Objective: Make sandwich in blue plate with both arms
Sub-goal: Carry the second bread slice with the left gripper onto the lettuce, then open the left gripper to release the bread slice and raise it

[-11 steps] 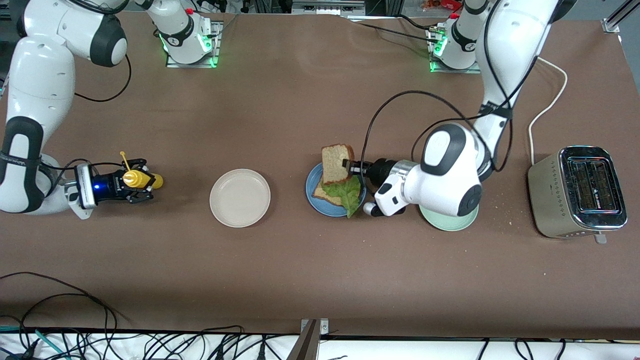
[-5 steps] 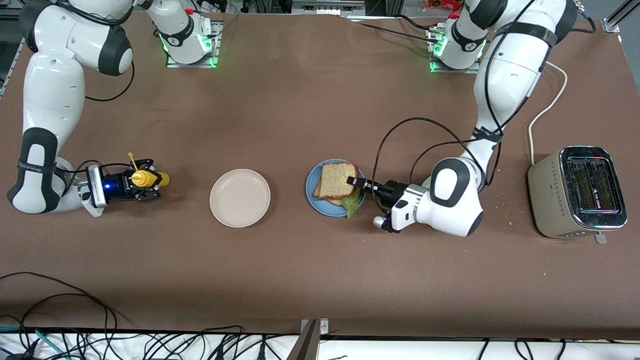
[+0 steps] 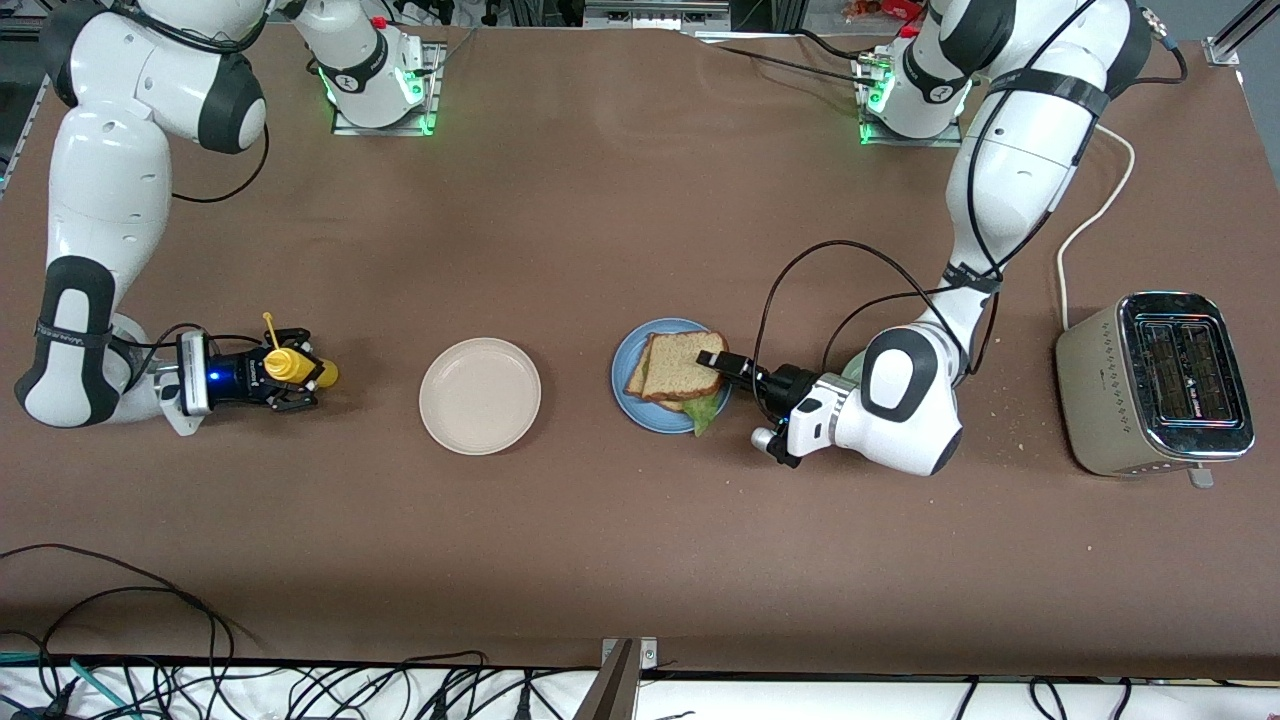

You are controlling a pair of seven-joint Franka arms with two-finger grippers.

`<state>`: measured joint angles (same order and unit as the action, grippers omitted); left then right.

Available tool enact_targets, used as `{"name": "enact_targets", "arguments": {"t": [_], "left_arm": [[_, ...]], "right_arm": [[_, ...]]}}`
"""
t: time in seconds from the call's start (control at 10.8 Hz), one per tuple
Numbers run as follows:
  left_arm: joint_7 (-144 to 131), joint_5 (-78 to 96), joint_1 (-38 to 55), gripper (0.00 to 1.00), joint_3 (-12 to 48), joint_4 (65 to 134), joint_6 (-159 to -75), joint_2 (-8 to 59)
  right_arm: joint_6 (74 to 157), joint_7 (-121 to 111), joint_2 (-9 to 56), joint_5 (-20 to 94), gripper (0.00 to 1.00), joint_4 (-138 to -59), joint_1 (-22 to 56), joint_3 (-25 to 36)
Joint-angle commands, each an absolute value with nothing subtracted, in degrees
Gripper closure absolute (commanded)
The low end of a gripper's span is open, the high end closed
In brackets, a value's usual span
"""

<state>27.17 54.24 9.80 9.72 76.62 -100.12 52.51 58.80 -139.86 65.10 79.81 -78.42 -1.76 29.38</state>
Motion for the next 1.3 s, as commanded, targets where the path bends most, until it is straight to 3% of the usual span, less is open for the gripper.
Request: {"name": "enact_targets", "arguments": {"t": [0.0, 0.09, 0.19, 0.28, 0.46, 0.56, 1.2], "left_arm": [[36.08, 56.6, 10.37, 0.0, 9.49, 76.82, -101.33, 53.08], [37.69, 56.43, 10.28, 0.0, 9.41, 76.99, -101.42, 53.09], [37.44, 55.73, 10.37, 0.0, 9.32, 76.82, -101.43, 52.82], [37.27, 55.46, 10.37, 0.0, 9.23, 76.47, -101.43, 52.74], [37.09, 55.37, 10.28, 0.0, 8.97, 76.38, -101.43, 52.38], [37.0, 54.24, 10.46, 0.0, 8.18, 76.2, -101.43, 52.3], [18.92, 33.86, 13.53, 0.0, 8.7, 73.57, -101.78, 48.88]], "right_arm": [[58.54, -140.19, 66.53, 81.21, 1.0, -77.52, -1.23, 30.24], [58.62, -139.75, 66.62, 81.21, 0.89, -77.52, -1.23, 30.32], [58.62, -139.66, 66.62, 81.21, 0.49, -77.52, -1.14, 30.24], [58.62, -138.88, 66.62, 81.3, 0.27, -77.43, -1.14, 30.23], [58.54, -137.29, 66.62, 81.21, 0.08, -77.43, -1.06, 30.23], [58.54, -136.76, 66.62, 81.21, 0.02, -77.43, -1.05, 30.23], [57.57, -135.53, 66.62, 79.81, 0.01, -77.43, -1.4, 37.7]]}}
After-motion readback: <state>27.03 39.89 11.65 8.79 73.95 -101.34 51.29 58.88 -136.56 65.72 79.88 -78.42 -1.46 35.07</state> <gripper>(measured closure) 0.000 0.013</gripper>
